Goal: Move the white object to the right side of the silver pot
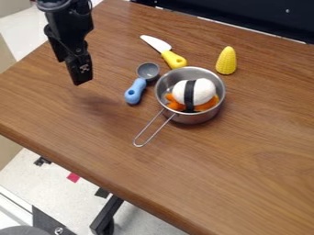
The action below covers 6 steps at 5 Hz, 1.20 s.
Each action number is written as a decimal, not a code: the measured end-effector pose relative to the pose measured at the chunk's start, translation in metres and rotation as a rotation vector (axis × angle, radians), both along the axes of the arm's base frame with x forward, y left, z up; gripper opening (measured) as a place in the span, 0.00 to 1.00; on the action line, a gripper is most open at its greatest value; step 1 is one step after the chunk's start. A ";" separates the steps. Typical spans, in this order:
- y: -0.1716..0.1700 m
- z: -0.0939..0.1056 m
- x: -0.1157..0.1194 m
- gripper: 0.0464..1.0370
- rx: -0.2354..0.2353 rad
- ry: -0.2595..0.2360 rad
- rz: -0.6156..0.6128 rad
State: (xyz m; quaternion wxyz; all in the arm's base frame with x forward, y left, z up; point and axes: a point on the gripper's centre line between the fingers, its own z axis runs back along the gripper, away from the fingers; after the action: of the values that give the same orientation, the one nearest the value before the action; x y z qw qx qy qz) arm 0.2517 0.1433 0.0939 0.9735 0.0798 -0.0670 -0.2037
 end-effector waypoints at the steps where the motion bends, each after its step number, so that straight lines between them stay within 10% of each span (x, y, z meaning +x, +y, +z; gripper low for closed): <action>1: -0.002 -0.007 -0.001 0.96 -0.014 0.020 0.000; 4: -0.061 -0.008 0.021 0.96 -0.049 0.026 -0.139; 6: -0.103 0.001 0.037 0.96 -0.102 -0.093 -0.312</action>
State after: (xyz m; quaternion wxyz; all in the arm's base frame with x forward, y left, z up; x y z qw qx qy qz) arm 0.2882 0.0399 0.0948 0.9286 0.0284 -0.1336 -0.3450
